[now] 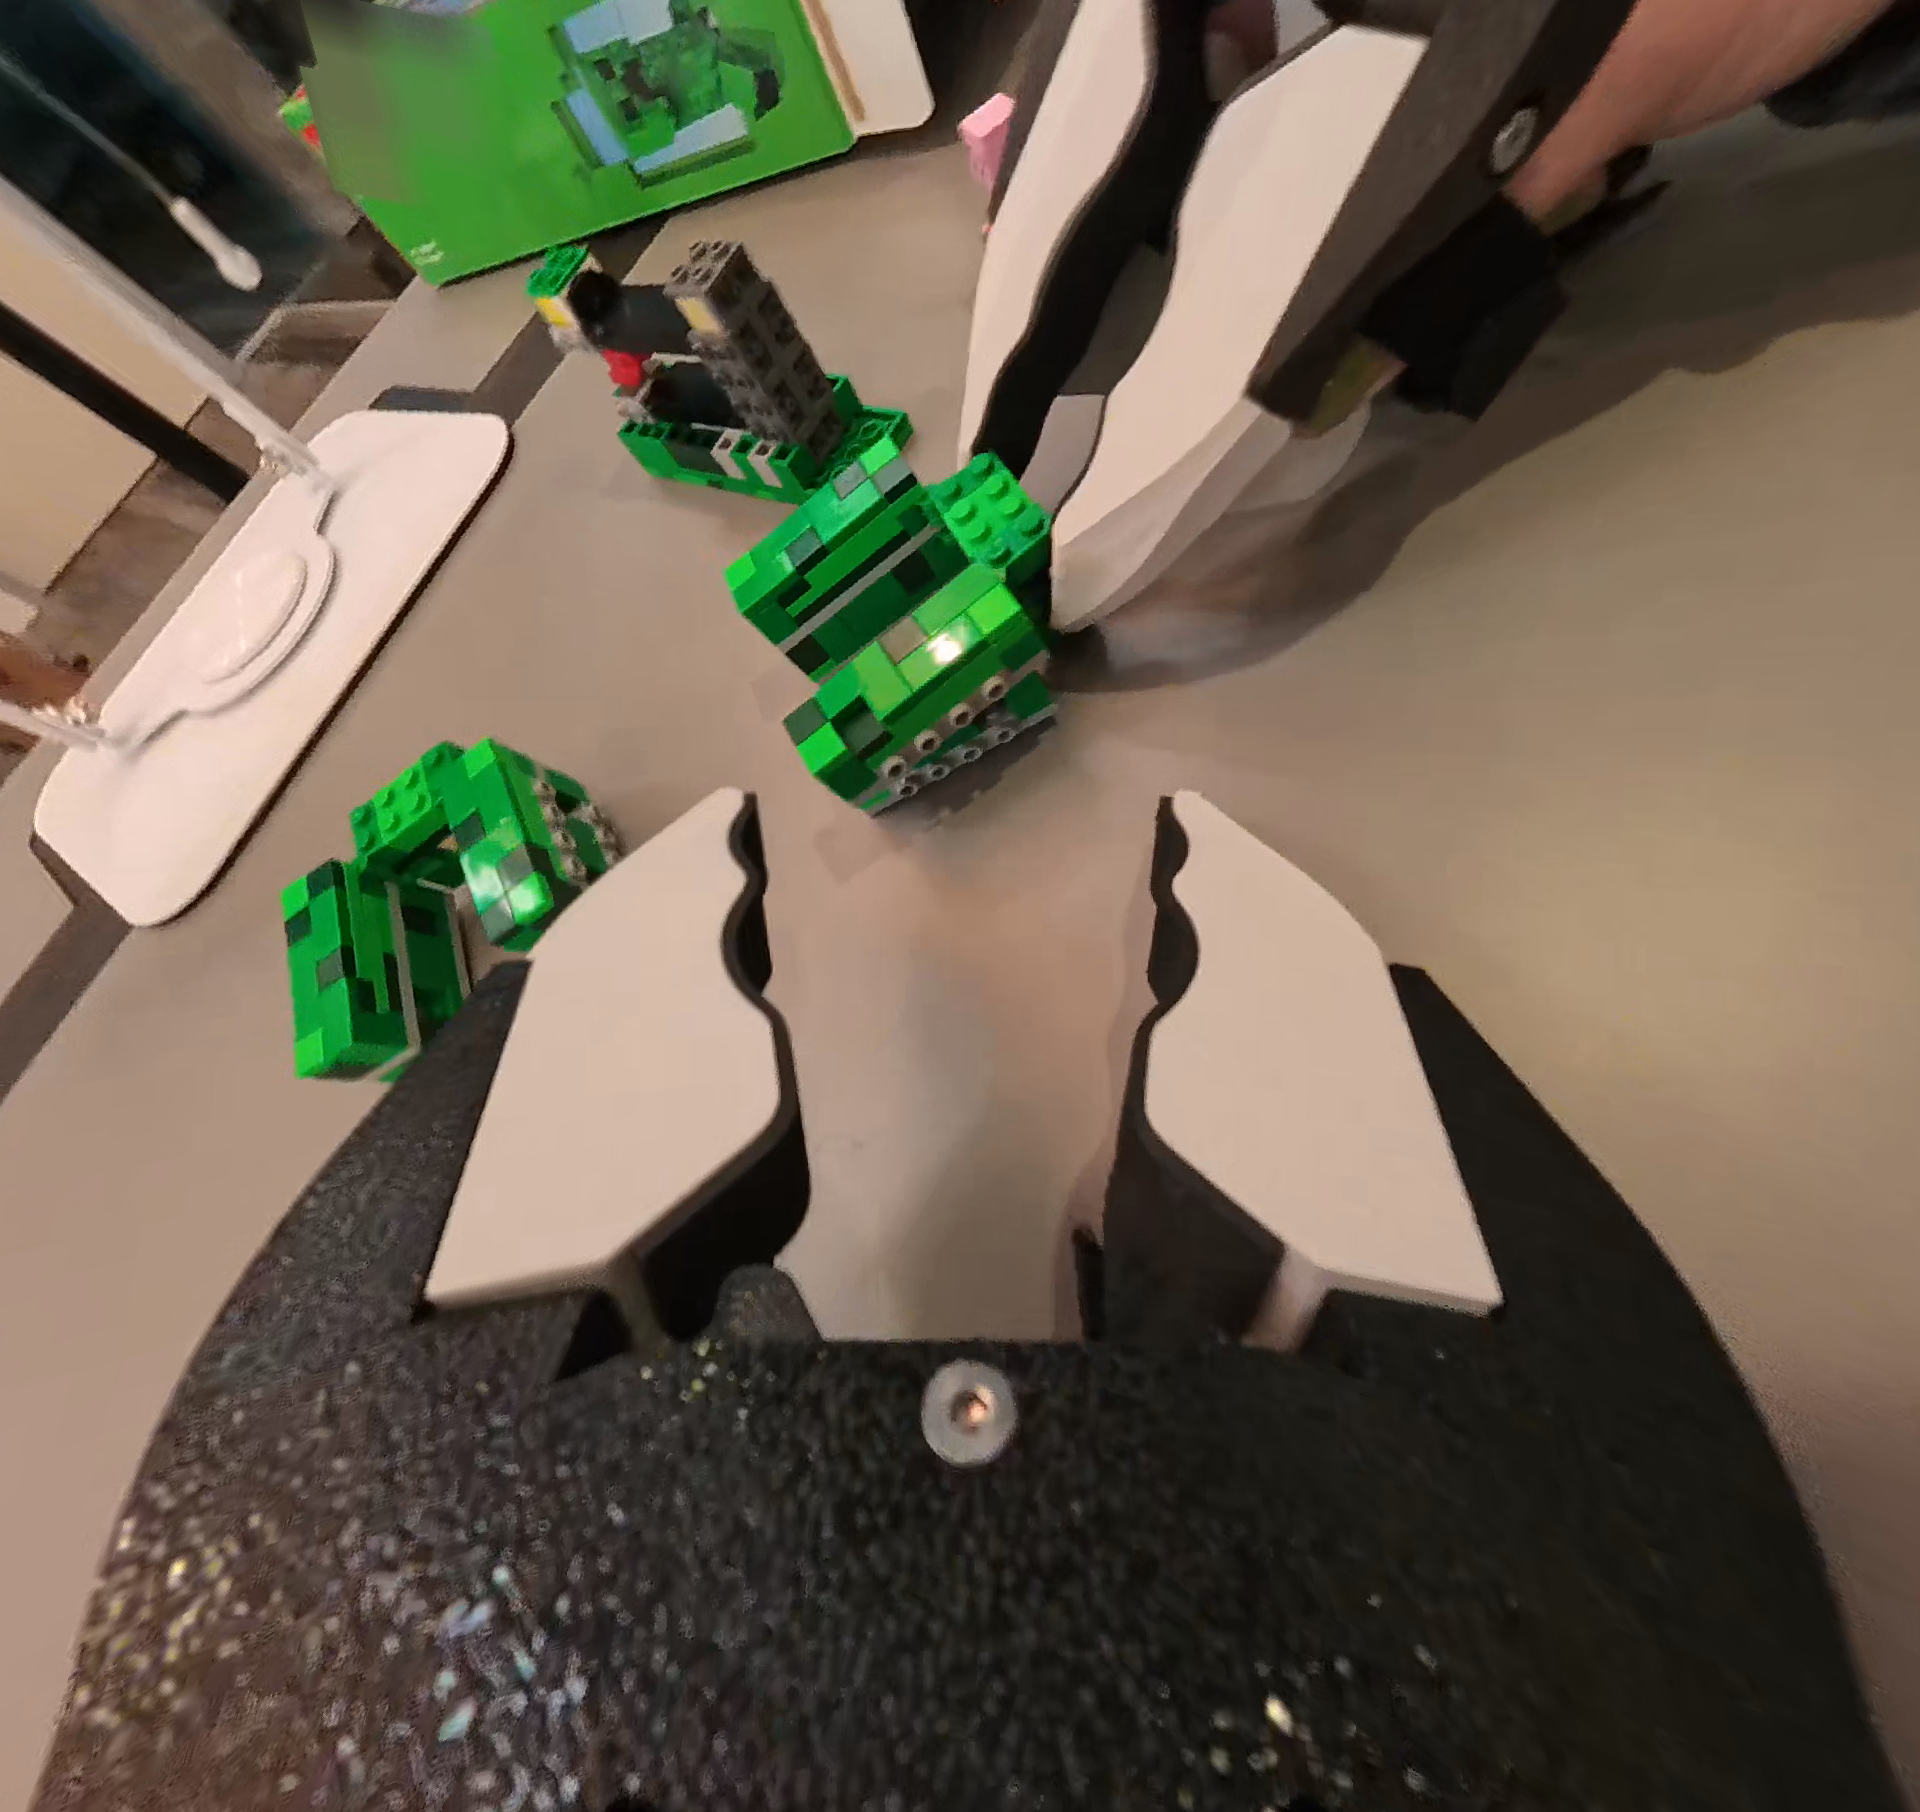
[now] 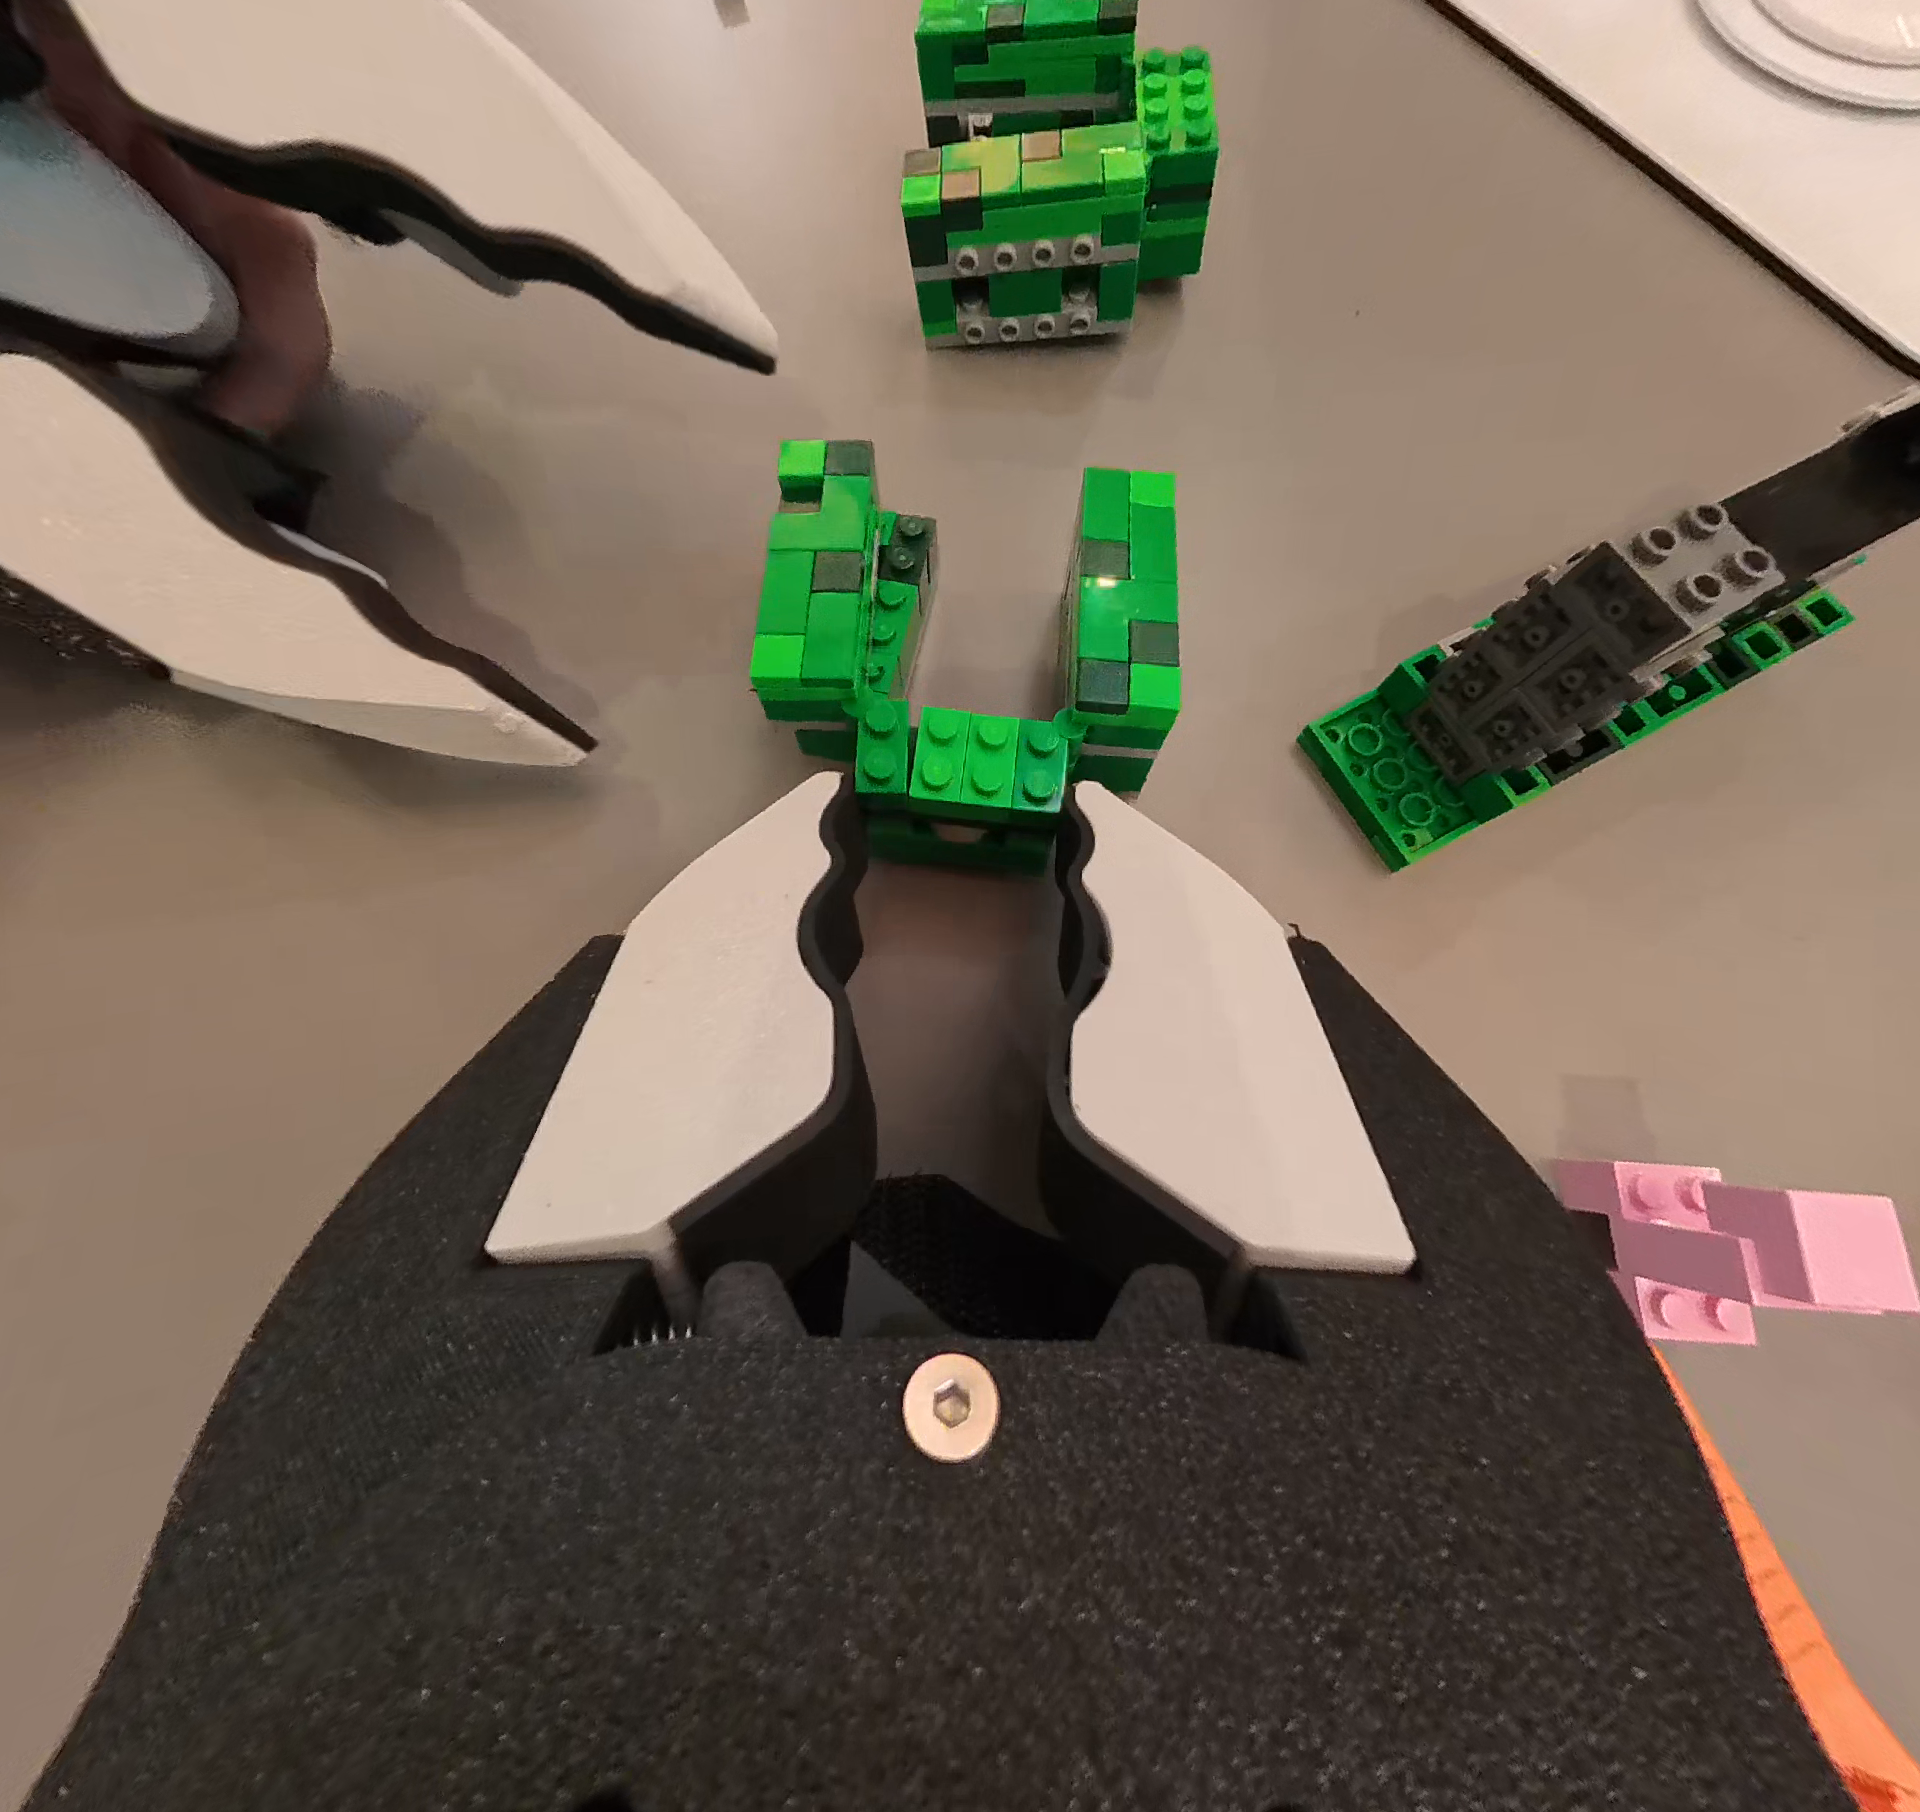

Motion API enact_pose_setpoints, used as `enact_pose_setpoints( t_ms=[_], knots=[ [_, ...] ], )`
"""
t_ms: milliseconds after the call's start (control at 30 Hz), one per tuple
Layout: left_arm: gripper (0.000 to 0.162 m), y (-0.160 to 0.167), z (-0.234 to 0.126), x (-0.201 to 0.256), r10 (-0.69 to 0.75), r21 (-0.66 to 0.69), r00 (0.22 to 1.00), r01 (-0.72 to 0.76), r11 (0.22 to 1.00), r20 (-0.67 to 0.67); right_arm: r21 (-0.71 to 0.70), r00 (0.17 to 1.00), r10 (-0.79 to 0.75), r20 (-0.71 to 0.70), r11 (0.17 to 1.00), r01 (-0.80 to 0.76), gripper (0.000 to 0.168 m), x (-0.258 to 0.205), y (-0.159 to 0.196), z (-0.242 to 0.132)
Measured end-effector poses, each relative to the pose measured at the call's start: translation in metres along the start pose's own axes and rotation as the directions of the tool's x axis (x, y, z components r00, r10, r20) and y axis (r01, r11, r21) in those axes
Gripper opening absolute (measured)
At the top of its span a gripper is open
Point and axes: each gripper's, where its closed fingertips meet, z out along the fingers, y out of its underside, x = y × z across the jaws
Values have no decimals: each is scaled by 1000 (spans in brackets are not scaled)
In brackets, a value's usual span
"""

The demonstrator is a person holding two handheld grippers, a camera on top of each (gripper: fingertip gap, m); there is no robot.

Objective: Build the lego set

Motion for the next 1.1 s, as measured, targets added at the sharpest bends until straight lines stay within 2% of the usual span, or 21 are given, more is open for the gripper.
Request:
enact_pose_setpoints(
  t_ms=[200, 633, 967, 1100],
  knots=[
    [57, -8, 1, -4, 116, 18, 993, -116, 993, -10, -26, 1000, -17, 16, 1000, 17, 35, 1, 5, 0],
    [54, -15, 12, -30, 126, 46, 992, -126, 991, -14, -25, 999, -34, 41, 999, 35, 35, 0, 5, 1],
    [54, -16, 14, -28, 135, 57, 990, -133, 989, -28, -18, 997, -36, 74, 999, 37, 35, -3, 4, 0],
    [54, -13, 15, -26, 136, 49, 990, -134, 990, -33, -1, 995, -23, 93, 1000, 24, 40, -4, 3, -2]
  ],
)
